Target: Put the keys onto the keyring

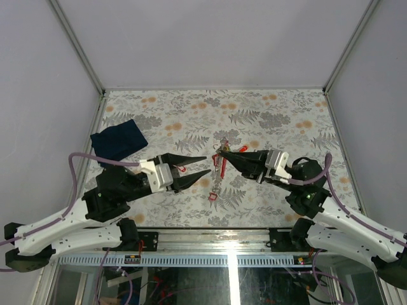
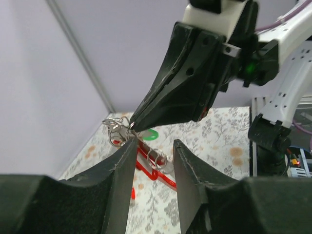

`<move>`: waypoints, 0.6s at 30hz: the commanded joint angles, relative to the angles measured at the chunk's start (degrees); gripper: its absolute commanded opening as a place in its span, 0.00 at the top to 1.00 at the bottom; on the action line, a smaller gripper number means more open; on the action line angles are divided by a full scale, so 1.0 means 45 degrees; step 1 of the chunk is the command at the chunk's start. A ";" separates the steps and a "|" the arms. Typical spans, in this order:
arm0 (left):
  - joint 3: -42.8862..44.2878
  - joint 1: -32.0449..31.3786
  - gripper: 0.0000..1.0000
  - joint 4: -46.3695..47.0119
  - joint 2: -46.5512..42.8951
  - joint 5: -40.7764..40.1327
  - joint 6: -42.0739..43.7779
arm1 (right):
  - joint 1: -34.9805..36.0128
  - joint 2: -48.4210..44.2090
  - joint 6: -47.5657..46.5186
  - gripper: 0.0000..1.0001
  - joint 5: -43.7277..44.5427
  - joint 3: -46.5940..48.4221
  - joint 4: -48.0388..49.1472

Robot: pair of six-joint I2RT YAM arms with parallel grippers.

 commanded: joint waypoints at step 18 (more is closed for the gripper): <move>0.0336 -0.0088 0.69 0.1267 0.0155 0.1911 0.0825 | -0.0214 0.0049 0.3332 1.00 -0.3176 0.0613 0.3033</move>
